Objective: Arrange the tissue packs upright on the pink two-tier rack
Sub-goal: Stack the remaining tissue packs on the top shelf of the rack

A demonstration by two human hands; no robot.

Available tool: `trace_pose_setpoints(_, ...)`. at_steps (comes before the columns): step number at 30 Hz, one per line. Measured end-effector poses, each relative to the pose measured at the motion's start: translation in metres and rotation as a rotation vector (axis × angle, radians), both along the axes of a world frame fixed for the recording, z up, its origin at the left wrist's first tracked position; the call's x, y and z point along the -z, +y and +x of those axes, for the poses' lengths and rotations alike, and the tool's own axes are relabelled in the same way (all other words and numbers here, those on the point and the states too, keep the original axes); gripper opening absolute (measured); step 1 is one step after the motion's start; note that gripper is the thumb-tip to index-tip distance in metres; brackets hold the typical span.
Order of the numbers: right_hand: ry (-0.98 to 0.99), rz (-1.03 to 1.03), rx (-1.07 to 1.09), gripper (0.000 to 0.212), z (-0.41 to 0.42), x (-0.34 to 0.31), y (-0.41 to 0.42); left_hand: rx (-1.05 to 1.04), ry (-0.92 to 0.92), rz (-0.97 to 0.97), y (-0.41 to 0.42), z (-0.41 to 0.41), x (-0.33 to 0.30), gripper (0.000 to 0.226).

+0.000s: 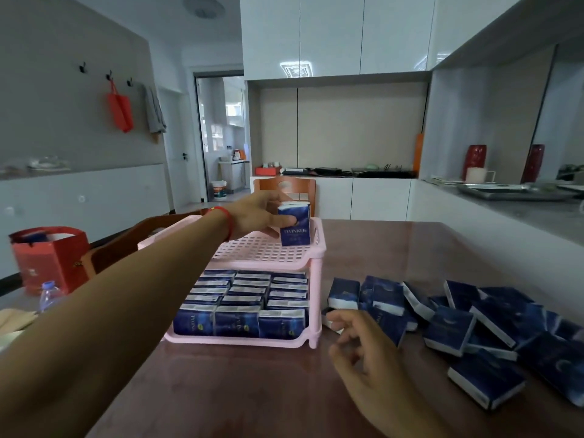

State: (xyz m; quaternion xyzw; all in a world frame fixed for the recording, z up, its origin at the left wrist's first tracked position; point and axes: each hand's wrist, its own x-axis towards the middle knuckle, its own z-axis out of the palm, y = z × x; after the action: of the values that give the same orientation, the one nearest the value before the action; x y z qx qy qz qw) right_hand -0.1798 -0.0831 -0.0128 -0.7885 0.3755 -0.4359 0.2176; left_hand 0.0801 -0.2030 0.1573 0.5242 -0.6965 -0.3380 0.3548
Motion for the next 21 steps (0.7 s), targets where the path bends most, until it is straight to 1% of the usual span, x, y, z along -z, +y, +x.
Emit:
trace_pose_setpoints(2,0.015,-0.005,-0.01,0.041,0.0004,0.0011,-0.0002,0.014,0.007,0.016,-0.0007,0.0025,0.0007,0.048)
trace_pose_setpoints(6,0.038,-0.015,-0.022,0.038,-0.0004,0.0,0.001,0.011,0.032,0.054,-0.003,0.0086,0.006,0.063)
trace_pose_setpoints(11,0.045,-0.004,-0.03,0.037,0.0002,-0.0025,0.0016,0.001,-0.032,0.042,-0.0013,0.0068,0.0067,0.076)
trace_pose_setpoints(16,0.045,0.01,-0.017,0.036,-0.0008,-0.0035,0.0037,-0.01,-0.083,0.021,0.0006,0.0059,0.0034,0.077)
trace_pose_setpoints(21,0.045,0.004,-0.013,0.034,0.0007,-0.0059,0.0061,-0.046,-0.139,-0.044,0.0038,0.0025,0.0017,0.07)
